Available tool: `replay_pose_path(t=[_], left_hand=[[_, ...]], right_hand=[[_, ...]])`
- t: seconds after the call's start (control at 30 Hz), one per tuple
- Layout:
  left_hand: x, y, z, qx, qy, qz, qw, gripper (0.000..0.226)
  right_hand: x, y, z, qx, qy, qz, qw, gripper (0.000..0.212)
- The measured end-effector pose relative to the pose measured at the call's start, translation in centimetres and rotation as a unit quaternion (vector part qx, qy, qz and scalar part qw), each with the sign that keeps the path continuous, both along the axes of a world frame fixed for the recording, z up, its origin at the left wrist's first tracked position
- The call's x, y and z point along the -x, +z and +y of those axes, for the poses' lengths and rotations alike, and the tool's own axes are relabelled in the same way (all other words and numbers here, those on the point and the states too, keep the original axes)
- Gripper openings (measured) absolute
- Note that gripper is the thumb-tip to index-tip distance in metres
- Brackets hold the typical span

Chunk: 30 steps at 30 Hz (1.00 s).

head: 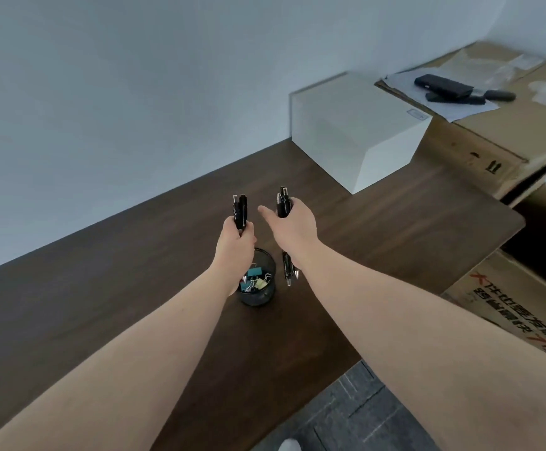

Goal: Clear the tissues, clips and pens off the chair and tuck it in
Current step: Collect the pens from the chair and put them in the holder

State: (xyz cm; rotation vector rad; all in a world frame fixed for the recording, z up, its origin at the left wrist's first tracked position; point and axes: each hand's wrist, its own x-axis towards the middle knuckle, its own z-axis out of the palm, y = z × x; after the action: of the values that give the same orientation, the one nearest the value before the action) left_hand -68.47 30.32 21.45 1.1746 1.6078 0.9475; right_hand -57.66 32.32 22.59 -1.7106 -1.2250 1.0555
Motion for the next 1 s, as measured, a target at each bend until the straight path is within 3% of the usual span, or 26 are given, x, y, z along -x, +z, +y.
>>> replay_pose_path(t=[0.37,0.5,0.77,0.93,1.0], left_hand=[[0.9,-1.8,0.0,0.024,0.017,-0.027,0.999,0.013],[1.6,-2.0,0.1,0.028,0.026,-0.013,0.999,0.013],[2.2,-2.2,0.4,0.034,0.003,0.099,0.994,0.016],[2.2,-1.6,0.1,0.027,-0.009,0.123,0.992,0.017],[2.2,-1.2,-0.1,0.016,-0.011,0.126,0.992,0.028]], right_hand=[[4.3,-2.1,1.5,-0.001,-0.054,0.073,0.996,0.037],[5.2,-2.3,1.6,-0.001,-0.036,0.054,0.998,0.038],[5.4,-3.6,0.9,0.007,-0.02,0.025,0.999,0.038],[4.7,-3.4,0.6,-0.007,0.021,-0.019,1.0,0.019],[4.4,-3.2,0.3,-0.015,0.036,-0.032,0.999,0.023]])
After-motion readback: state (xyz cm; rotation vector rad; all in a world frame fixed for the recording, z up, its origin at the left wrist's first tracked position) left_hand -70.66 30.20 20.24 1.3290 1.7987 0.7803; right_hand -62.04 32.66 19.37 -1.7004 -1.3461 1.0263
